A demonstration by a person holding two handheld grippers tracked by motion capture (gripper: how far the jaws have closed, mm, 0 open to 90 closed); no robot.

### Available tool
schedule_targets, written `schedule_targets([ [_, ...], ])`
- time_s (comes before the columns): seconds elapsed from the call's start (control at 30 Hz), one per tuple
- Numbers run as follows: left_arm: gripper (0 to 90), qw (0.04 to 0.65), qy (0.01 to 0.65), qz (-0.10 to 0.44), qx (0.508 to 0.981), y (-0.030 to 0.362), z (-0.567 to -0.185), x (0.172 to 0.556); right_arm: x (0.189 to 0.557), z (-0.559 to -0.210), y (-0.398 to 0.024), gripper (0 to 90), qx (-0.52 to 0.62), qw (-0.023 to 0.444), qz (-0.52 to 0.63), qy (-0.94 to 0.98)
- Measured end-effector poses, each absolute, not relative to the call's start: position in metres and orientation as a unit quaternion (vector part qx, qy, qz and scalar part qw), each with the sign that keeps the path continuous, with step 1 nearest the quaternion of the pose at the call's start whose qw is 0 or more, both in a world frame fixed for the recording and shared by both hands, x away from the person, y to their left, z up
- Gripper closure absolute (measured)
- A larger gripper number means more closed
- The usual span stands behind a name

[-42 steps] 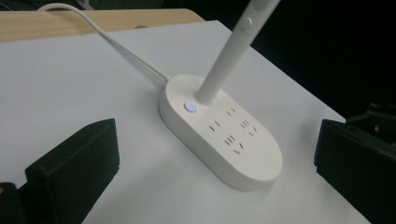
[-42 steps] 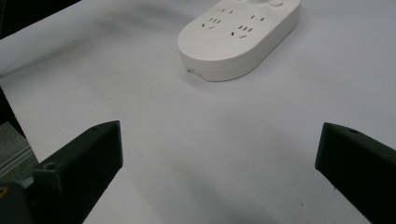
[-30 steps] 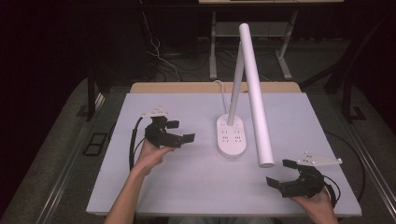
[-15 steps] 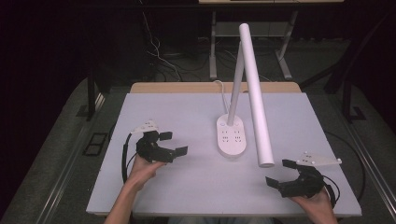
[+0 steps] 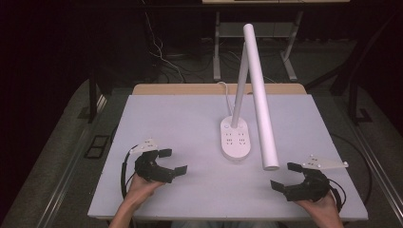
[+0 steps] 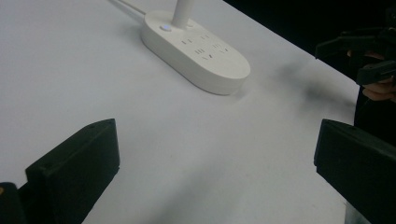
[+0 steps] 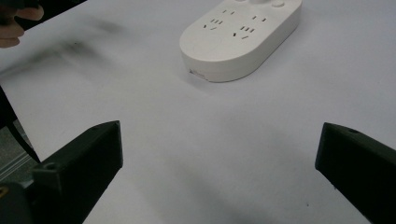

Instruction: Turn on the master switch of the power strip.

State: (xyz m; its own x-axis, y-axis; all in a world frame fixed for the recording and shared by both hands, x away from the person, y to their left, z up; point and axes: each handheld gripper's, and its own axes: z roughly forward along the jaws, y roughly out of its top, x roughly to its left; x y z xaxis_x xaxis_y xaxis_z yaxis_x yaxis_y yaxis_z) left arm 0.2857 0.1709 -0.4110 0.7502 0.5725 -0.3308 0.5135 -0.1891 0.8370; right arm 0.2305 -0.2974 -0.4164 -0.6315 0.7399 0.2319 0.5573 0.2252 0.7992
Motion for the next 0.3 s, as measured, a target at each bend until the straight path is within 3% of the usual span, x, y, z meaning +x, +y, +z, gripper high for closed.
schedule_targets([
  [0.3,0.0,0.532,0.363,0.015,0.765,0.179,-0.424,0.271,0.231,-0.417,-0.296,0.2,0.418,0.098,0.461,0.777],
])
